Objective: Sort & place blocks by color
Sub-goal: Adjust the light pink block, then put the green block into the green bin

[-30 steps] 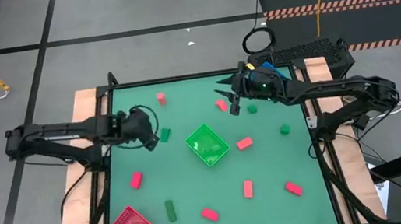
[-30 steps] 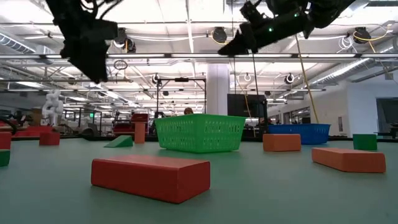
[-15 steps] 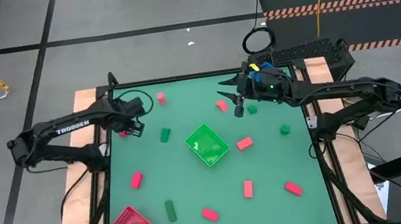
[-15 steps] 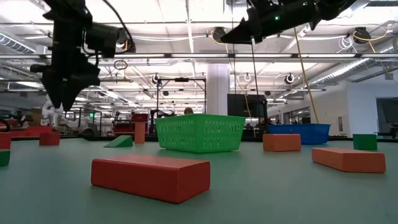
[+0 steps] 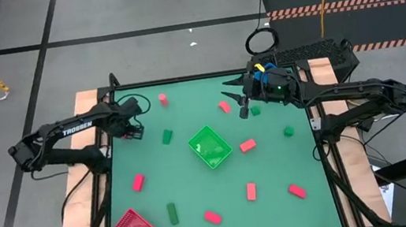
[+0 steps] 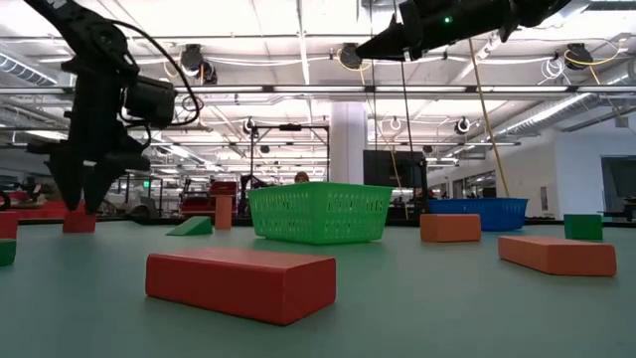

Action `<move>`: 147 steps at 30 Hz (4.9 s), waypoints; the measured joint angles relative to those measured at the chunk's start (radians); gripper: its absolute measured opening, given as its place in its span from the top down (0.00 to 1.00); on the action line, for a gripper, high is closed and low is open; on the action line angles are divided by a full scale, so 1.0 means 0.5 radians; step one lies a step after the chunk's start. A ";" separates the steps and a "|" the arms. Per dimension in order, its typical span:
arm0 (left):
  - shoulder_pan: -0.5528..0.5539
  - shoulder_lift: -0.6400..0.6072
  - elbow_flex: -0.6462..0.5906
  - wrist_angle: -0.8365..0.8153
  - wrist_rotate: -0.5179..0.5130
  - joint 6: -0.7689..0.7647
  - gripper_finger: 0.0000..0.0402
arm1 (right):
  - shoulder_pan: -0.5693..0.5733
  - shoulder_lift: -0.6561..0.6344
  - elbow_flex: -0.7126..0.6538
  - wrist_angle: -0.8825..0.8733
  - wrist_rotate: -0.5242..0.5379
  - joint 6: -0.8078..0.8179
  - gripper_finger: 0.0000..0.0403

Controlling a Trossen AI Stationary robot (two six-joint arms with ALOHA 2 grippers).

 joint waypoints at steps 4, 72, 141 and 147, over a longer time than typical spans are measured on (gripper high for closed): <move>0.000 0.000 0.000 0.052 -0.048 -0.024 0.57 | 0.000 0.000 0.000 0.000 0.000 -0.006 0.67; 0.116 0.000 -0.237 0.351 -0.069 -0.199 0.44 | 0.000 0.000 -0.002 -0.032 0.000 -0.039 0.67; -0.450 -0.321 0.200 2.242 0.674 1.116 0.44 | -0.285 0.492 -0.223 -1.372 0.316 1.634 0.47; -0.490 -0.320 0.200 2.242 0.674 1.120 0.44 | -0.278 0.492 -0.315 -1.260 0.316 1.676 0.47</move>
